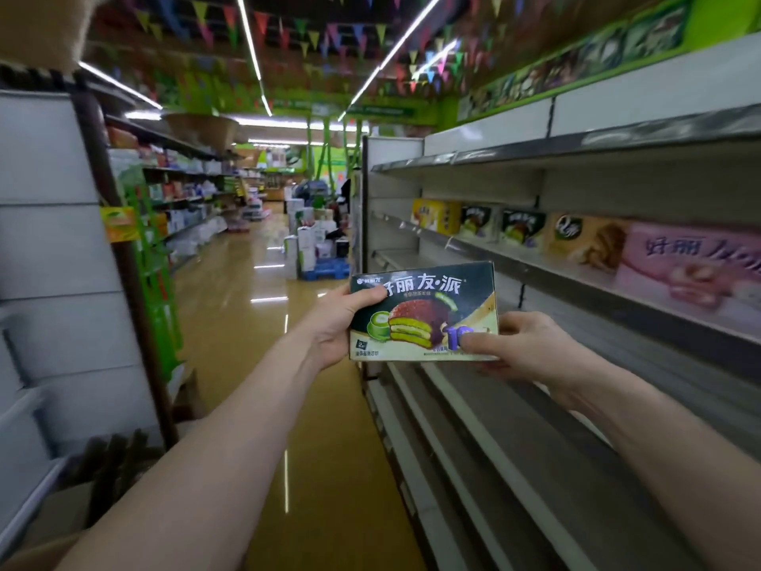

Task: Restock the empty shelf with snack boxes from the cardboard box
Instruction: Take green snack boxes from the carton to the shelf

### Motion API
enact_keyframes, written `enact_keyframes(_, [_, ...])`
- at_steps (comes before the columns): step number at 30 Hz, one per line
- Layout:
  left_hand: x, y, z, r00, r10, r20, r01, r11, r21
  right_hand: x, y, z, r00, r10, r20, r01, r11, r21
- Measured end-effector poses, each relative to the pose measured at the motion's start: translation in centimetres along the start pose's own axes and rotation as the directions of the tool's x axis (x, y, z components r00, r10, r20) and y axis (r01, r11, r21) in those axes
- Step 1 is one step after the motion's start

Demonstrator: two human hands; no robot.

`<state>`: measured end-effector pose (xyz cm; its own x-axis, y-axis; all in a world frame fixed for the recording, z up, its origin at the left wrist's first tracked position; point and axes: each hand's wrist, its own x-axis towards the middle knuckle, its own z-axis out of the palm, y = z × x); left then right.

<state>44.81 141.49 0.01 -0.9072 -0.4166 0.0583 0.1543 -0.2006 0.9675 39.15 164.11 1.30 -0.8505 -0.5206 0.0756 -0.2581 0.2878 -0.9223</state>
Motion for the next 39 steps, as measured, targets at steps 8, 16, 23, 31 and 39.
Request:
enact_keyframes(8, [5.6, 0.9, 7.4, 0.991, 0.014, 0.134, -0.014, 1.000, -0.006, 1.7, -0.4, -7.1, 0.997, -0.004, -0.077, -0.003, 0.995, -0.101])
enact_keyframes(16, [12.5, 0.8, 10.5, 0.965, 0.020, 0.261, -0.017, 1.000, -0.013, 5.9, 0.4, -9.9, 0.977, 0.011, -0.211, -0.048, 0.984, -0.169])
enact_keyframes(23, [20.8, 1.4, 10.7, 0.940, 0.003, 0.342, -0.013, 1.000, 0.027, 12.1, 0.2, -9.5, 0.962, 0.057, -0.267, -0.105, 0.980, -0.170])
enact_keyframes(31, [30.0, 2.6, 10.7, 0.916, -0.011, 0.402, -0.020, 0.997, 0.073, 19.6, -0.3, -8.9, 0.935, 0.053, -0.351, -0.090, 0.992, -0.089])
enact_keyframes(39, [35.4, 1.8, 14.0, 0.925, -0.028, 0.378, -0.002, 0.997, 0.079, 24.5, 0.3, -11.5, 0.910, -0.011, -0.414, -0.071, 0.981, -0.183])
